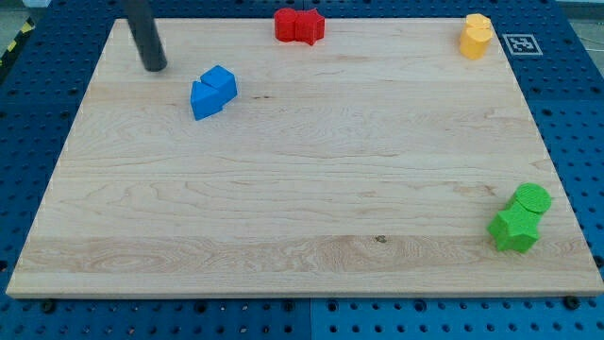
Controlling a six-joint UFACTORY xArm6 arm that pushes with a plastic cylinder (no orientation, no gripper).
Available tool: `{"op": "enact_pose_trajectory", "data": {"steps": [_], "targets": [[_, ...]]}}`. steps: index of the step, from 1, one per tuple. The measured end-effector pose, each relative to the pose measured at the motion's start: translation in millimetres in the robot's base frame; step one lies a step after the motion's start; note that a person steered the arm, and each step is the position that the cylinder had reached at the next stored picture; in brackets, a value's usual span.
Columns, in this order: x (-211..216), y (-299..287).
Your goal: Move the blue cube away from blue triangle
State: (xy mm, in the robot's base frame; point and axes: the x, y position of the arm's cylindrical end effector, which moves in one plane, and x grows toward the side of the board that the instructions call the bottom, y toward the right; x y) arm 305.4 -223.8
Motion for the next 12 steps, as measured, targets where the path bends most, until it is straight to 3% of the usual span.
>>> {"op": "enact_pose_trajectory", "data": {"steps": [2, 5, 8, 9, 10, 11, 12], "targets": [[41, 30], [31, 129], [80, 142], [57, 149], [17, 124], [17, 31], [29, -3]]}}
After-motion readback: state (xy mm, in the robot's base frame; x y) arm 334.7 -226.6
